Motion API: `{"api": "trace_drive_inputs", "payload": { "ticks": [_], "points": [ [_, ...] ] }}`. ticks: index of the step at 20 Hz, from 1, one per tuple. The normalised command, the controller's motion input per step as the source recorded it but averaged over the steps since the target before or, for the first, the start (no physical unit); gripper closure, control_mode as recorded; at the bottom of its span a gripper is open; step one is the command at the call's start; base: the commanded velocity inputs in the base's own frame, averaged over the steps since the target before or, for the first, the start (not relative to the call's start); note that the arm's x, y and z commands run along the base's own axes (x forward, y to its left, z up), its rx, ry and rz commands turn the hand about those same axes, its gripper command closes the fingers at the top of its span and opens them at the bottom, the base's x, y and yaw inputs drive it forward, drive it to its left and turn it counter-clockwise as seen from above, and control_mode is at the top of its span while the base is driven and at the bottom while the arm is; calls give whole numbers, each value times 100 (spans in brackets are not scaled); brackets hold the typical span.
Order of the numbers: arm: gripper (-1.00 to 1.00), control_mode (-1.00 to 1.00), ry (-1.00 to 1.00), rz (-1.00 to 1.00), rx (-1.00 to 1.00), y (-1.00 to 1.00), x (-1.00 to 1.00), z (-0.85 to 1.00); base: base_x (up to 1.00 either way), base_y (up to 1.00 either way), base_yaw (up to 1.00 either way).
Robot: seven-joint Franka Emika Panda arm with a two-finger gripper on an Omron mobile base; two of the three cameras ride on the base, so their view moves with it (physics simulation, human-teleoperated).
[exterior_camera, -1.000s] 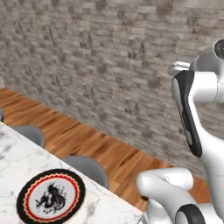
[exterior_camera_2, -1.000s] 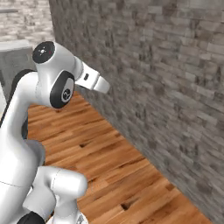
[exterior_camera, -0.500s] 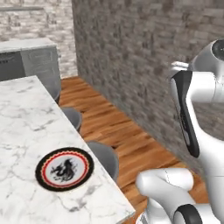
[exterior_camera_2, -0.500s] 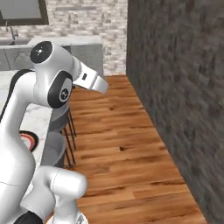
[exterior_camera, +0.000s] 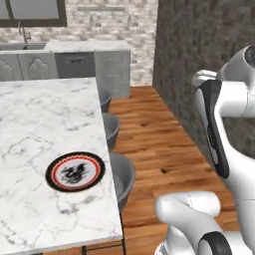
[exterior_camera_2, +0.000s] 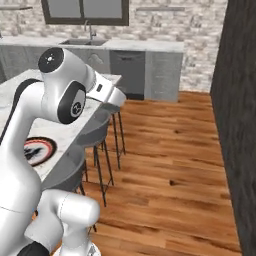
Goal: Take the cheese, chicken drumstick, and avocado from the fridge and place them on the plate on the dining counter to create an appetizer plate.
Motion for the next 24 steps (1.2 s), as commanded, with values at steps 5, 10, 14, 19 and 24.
{"api": "trace_drive_inputs", "payload": {
  "ticks": [5, 10, 14, 19, 24],
  "points": [
    [100, 100, 0, 0, 0, 0, 0, 0, 0, -24, 69],
    [100, 100, 0, 0, 0, 0, 0, 0, 0, -52, 68],
    [100, 100, 0, 0, 0, 0, 0, 0, 2, -67, 64],
    [100, 100, 0, 0, 0, 0, 0, 0, 41, -51, 57],
    [100, 100, 0, 0, 0, 0, 0, 0, 98, -47, 45]
  ]
}}
